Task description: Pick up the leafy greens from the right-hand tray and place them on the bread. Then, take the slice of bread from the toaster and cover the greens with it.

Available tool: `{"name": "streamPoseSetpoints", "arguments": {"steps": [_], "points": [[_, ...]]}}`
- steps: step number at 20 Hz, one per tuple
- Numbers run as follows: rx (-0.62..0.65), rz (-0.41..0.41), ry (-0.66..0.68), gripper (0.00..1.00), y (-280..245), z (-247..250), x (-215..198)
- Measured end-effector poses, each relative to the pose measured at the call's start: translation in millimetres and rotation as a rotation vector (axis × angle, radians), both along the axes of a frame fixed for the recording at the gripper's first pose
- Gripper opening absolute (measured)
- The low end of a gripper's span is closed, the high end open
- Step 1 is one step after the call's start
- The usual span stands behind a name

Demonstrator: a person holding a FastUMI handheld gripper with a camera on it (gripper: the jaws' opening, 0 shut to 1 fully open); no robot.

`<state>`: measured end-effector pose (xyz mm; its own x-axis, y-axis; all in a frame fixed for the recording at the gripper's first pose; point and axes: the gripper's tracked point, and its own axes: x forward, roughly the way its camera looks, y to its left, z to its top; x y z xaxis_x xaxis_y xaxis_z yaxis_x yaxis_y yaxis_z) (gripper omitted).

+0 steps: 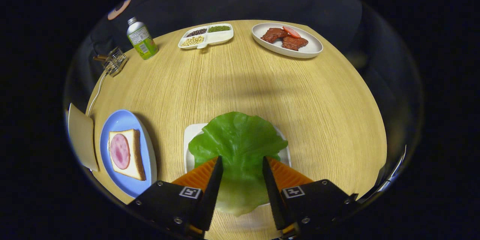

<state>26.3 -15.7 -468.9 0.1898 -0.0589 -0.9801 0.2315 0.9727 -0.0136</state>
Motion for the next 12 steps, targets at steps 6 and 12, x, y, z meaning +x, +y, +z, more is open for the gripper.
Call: {"name": "streamPoseSetpoints", "arguments": {"steps": [6,12], "points": [[0.033,-0.007,-0.027,0.09,1,1,3],[0.142,-0.044,-0.044,0.04,8,14,4]]}}
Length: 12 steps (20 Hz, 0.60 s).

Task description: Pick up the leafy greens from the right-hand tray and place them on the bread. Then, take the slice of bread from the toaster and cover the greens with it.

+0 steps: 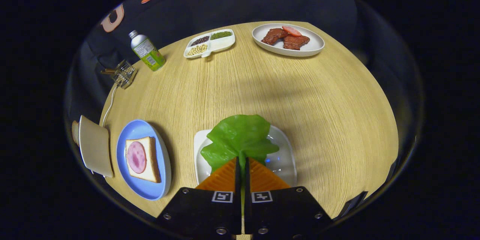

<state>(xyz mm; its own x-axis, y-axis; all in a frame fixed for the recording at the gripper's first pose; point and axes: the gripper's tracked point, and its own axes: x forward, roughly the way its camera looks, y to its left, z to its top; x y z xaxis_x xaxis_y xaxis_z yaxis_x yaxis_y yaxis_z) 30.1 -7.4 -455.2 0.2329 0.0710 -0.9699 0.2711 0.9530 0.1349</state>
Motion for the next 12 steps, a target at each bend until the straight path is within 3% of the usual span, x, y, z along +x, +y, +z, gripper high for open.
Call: {"name": "streamPoseSetpoints", "arguments": {"steps": [12], "points": [[0.083,0.099,-0.13,0.04,45,59,25]]}}
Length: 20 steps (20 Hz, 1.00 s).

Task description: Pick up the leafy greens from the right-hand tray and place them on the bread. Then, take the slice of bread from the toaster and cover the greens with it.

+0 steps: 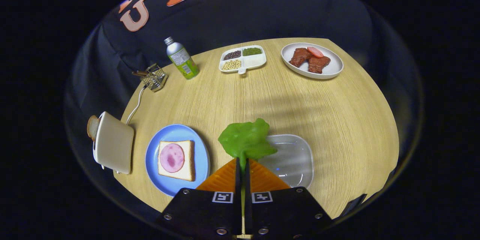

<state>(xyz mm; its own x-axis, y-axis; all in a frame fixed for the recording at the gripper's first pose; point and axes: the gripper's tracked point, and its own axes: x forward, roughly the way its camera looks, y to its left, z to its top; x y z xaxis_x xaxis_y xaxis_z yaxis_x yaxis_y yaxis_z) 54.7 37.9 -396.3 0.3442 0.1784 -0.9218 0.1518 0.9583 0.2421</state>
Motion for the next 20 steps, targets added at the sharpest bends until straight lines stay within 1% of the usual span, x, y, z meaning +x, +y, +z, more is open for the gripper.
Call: {"name": "streamPoseSetpoints", "arguments": {"steps": [4,9,14,20], "points": [[0.033,0.046,-0.026,0.04,24,14,4],[0.074,0.127,-0.048,0.04,60,29,5],[0.112,0.207,-0.062,0.04,95,35,6],[0.171,0.307,-0.068,0.04,151,40,2]]}}
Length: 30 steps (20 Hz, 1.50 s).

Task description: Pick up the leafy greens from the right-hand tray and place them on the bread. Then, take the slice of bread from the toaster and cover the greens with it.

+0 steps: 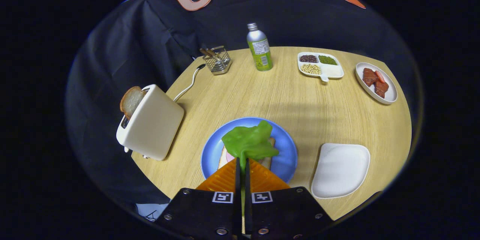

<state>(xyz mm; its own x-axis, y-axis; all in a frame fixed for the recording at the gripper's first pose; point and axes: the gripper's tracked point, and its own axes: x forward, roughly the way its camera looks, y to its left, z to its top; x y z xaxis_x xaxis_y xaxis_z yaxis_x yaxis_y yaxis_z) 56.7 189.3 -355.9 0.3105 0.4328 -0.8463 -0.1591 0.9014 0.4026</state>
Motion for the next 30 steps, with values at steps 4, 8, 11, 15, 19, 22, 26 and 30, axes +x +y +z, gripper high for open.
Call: {"name": "streamPoseSetpoints", "arguments": {"steps": [4,8,11,15,19,22,26,30], "points": [[0.022,0.057,0.011,0.04,22,-5,-7],[0.033,0.099,0.019,0.04,37,-12,-13],[0.022,0.132,0.016,0.04,43,-21,-15],[-0.003,0.146,0.034,0.04,45,-38,-17],[-0.076,0.115,-0.003,0.05,26,-51,-3],[-0.09,0.074,-0.009,0.07,17,-57,6],[-0.132,0.073,-0.056,0.14,10,-60,16],[-0.186,0.111,-0.088,0.36,9,-56,17]]}}
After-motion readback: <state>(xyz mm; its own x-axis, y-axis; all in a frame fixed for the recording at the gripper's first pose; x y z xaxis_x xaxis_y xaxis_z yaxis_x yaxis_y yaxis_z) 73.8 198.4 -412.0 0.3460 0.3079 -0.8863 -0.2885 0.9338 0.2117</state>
